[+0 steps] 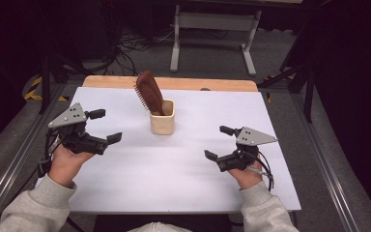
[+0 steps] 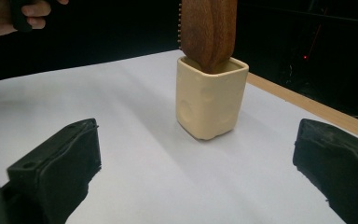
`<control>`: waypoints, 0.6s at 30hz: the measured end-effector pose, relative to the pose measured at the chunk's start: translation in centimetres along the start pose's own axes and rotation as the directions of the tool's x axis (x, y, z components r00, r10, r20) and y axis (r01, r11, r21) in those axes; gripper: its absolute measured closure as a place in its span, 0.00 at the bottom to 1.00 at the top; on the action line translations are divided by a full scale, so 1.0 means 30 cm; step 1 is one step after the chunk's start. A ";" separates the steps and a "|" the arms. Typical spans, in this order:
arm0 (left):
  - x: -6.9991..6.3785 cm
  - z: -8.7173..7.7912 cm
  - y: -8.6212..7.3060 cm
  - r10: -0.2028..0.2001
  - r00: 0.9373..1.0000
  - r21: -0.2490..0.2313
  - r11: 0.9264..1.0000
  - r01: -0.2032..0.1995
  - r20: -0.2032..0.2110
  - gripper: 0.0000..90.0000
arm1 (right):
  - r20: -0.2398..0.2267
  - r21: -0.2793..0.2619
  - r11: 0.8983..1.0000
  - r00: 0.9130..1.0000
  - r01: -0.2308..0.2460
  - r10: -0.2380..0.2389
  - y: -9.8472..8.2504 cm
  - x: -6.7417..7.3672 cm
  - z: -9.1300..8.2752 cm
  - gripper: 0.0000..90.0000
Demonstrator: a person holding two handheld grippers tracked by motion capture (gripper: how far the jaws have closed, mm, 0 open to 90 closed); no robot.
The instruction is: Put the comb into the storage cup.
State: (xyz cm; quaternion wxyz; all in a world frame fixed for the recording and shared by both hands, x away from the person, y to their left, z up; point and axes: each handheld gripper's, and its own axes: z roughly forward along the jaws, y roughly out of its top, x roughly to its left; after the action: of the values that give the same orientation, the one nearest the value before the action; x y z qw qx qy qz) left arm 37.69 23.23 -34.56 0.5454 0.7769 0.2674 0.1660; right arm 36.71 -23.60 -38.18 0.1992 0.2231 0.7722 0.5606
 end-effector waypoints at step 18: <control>0.018 -0.018 -0.229 -0.053 0.999 -0.027 0.998 0.053 -0.005 0.01 | 0.006 0.000 1.000 1.000 -0.004 0.004 -0.055 -0.001 -0.022 0.02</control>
State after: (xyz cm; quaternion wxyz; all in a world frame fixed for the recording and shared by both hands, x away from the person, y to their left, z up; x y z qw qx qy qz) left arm 36.22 25.75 -40.83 0.5591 0.7617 0.2873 0.1570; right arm 36.17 -24.58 -39.58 0.2002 0.2263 0.7711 0.5604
